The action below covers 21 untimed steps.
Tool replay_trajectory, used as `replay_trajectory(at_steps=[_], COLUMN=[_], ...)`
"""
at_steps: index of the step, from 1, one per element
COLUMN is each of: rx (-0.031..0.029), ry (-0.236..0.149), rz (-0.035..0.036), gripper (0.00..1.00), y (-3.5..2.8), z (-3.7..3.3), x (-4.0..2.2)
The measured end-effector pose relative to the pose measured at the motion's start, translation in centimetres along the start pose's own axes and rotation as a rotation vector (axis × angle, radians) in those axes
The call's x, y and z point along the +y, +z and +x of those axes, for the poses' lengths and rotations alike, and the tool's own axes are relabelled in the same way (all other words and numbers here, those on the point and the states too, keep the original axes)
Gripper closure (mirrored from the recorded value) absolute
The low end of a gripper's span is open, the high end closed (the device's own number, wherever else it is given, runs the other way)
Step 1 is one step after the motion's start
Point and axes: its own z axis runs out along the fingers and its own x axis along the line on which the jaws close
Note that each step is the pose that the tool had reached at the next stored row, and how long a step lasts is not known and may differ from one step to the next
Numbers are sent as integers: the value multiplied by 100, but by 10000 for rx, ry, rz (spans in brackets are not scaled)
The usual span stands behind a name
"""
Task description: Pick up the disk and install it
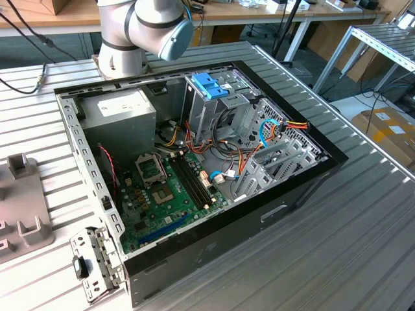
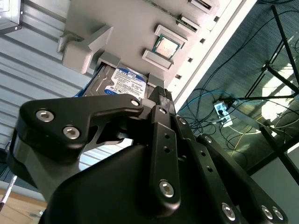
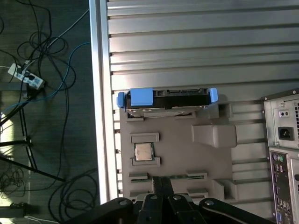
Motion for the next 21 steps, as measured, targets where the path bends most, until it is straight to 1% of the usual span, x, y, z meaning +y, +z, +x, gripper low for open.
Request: replay_trajectory(at_steps=[17,19,21], rx=[1,0,3], ry=[0,0,1], rz=[1,1,1], gripper=[89,89,89], y=[10,14,21], z=[-79,-88,-115], x=[6,12,29])
